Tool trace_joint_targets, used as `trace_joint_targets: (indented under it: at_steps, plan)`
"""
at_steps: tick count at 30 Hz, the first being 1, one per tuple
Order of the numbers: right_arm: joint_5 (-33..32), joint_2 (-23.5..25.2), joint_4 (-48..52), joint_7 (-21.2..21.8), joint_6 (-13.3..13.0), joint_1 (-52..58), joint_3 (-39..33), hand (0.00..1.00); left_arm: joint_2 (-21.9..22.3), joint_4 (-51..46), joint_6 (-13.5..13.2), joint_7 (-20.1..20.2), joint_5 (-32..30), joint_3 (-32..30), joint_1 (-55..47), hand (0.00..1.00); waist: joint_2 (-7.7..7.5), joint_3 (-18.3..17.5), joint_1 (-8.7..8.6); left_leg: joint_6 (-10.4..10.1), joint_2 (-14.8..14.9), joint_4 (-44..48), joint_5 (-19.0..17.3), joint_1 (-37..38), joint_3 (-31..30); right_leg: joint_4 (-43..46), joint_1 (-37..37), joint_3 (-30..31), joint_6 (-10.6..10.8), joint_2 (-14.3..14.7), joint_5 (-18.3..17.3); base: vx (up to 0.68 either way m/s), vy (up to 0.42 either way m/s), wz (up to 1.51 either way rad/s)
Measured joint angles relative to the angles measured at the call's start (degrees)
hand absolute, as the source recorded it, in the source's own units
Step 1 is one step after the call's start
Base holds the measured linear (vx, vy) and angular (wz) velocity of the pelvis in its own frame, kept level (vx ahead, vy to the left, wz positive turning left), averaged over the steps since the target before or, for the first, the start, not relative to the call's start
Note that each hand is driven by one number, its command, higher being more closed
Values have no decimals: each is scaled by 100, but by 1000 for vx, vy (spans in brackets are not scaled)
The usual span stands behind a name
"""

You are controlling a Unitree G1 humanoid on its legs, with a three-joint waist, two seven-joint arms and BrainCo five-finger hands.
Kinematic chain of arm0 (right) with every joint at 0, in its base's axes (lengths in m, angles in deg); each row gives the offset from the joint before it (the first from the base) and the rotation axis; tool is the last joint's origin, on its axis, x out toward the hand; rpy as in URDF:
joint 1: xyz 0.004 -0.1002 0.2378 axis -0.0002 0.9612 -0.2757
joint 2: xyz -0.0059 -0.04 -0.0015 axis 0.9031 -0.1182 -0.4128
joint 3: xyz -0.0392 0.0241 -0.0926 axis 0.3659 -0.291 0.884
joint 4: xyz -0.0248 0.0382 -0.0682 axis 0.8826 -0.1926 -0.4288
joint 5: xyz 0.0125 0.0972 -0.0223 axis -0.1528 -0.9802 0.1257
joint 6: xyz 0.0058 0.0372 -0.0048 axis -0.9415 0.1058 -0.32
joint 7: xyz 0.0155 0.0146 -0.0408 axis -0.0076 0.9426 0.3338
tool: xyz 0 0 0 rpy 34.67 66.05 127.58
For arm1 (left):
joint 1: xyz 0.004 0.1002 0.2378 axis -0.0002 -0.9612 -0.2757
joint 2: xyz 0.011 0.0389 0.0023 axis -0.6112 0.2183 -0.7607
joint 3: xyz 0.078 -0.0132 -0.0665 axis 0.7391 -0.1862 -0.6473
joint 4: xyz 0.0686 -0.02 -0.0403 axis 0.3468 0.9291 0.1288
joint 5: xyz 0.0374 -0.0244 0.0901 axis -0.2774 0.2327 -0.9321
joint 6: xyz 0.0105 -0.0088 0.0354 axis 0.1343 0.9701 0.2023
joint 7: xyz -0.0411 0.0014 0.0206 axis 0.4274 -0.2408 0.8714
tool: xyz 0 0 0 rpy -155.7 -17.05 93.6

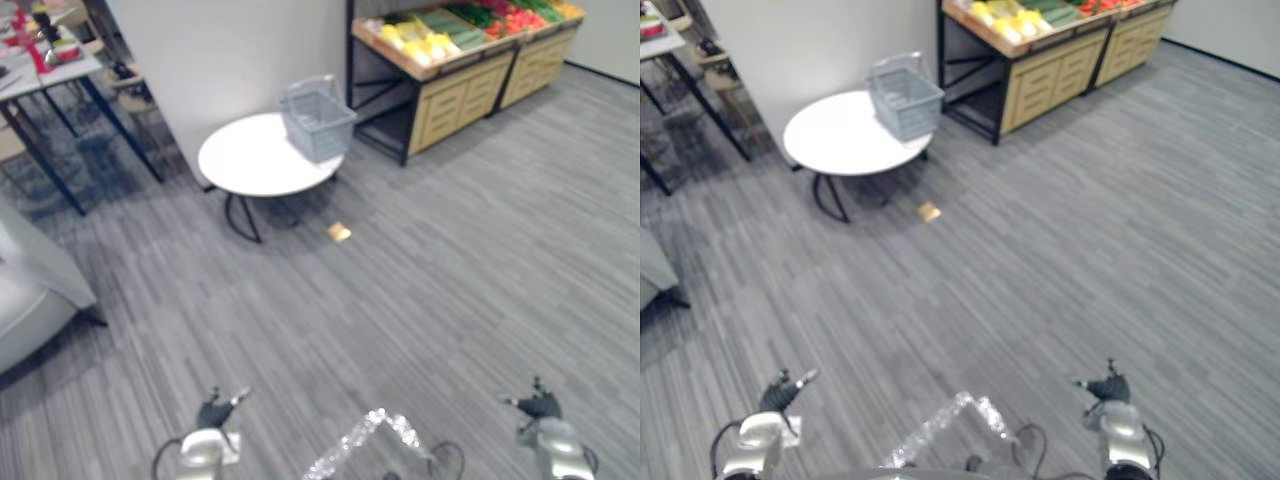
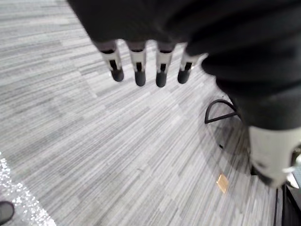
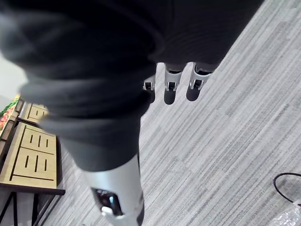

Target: Pick vegetable in the basket

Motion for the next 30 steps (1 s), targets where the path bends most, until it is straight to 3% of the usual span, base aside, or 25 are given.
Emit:
trace_joint_targets:
  at_steps: [8,17,19,23,25,27,28,30]
  plan:
    - [3,-71,18,83,-49,11,233,0,-9,0,-5,53,0,200,-106,0,6,-3,-121,41,0,3,27,0,-30,-67,55,-76,-9,-3,26,-55,-36,4]
    - [-3,-72,1,66,-48,-130,382,0,-6,3,-5,26,9,240,-145,0,78,51,-128,139,9,-24,113,-243,-75,81,-262,-105,-14,11,25,-41,-36,1]
    - [-8,-73,-6,66,-48,-307,380,0,-7,5,-4,11,14,240,-104,0,123,165,-123,124,23,-17,150,-365,-7,350,-513,-79,-57,12,-26,-18,-22,-16]
    - [-13,-67,-40,67,-45,-371,381,0,-16,11,-1,-5,227,234,-10,0,101,267,-129,73,-5,6,127,-382,15,1036,-820,-160,-116,-72,-486,9,-41,3]
    - [-20,7,-44,72,-46,-283,399,0,-44,-3,-2,-2,234,225,76,0,-65,365,-128,-188,107,1179,-276,-853,52,1256,-827,-265,-382,-197,-893,17,-108,33]
    - [-23,15,-43,76,-44,-228,474,0,-40,-50,0,2,234,220,105,0,-130,432,-113,-113,452,2829,-441,-1599,211,1239,-764,-291,-499,-158,-993,23,-181,13]
    - [-27,-43,-33,76,-42,-225,619,0,-39,-105,7,-3,234,193,84,0,-46,628,-75,90,1062,4561,-383,-2308,361,1125,-446,-285,-633,32,-993,91,-137,-15]
    - [-27,-76,-25,64,-37,-236,645,0,-39,-104,13,-11,238,198,50,0,13,744,-8,141,1389,5265,-545,-2607,454,1060,-180,-212,-766,129,-1091,179,-37,-22]
